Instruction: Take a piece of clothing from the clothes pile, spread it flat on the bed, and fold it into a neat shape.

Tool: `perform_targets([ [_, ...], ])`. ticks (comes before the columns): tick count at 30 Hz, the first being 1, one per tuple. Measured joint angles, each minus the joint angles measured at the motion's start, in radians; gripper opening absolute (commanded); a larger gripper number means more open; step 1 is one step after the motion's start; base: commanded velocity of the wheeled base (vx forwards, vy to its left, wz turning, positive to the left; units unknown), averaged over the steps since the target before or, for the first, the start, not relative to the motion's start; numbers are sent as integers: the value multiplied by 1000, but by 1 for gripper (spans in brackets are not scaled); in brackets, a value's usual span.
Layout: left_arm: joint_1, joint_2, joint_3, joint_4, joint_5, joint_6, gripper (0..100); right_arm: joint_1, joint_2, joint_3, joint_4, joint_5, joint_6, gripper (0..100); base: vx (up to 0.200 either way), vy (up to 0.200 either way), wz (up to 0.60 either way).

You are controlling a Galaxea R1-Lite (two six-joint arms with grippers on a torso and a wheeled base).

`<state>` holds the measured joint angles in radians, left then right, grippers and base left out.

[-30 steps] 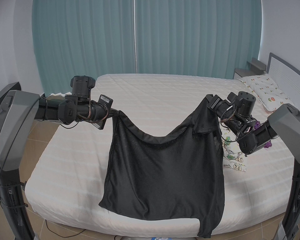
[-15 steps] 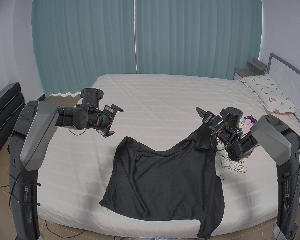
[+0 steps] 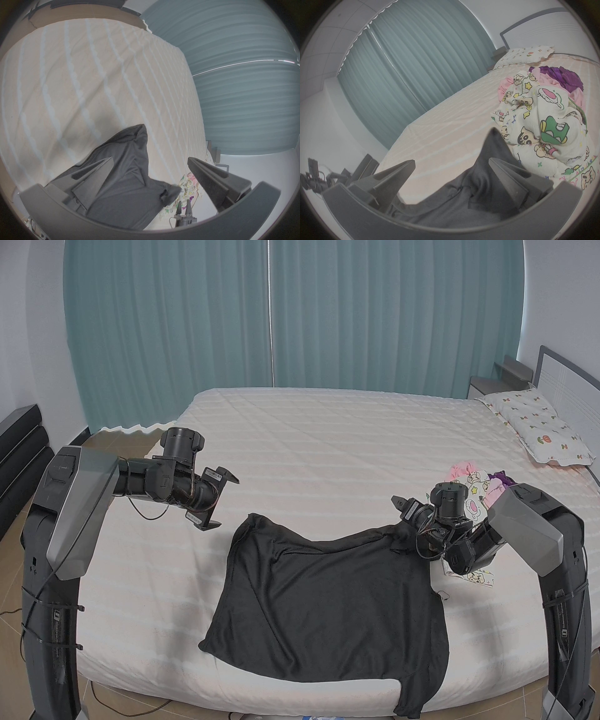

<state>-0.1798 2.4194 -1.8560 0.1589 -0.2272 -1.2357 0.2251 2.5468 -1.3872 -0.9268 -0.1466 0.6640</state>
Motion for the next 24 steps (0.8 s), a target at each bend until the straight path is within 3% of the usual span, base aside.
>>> perform_targets([
  [4, 2, -39, 40, 20, -45, 4, 100, -12, -17, -58, -19, -18, 73, 100, 0, 0, 0],
  [9, 7, -89, 116, 14, -68, 27, 100, -28, -52, -38, 46, 14, 86, 100, 0, 0, 0],
  [15, 13, -161, 308, -41, -90, 97, 100, -35, -120, 140, 44, 64, 84, 100, 0, 0, 0],
  [24, 13, -278, 739, -312, -112, 197, 100, -40, -242, 494, -66, 95, 80, 100, 0, 0, 0],
])
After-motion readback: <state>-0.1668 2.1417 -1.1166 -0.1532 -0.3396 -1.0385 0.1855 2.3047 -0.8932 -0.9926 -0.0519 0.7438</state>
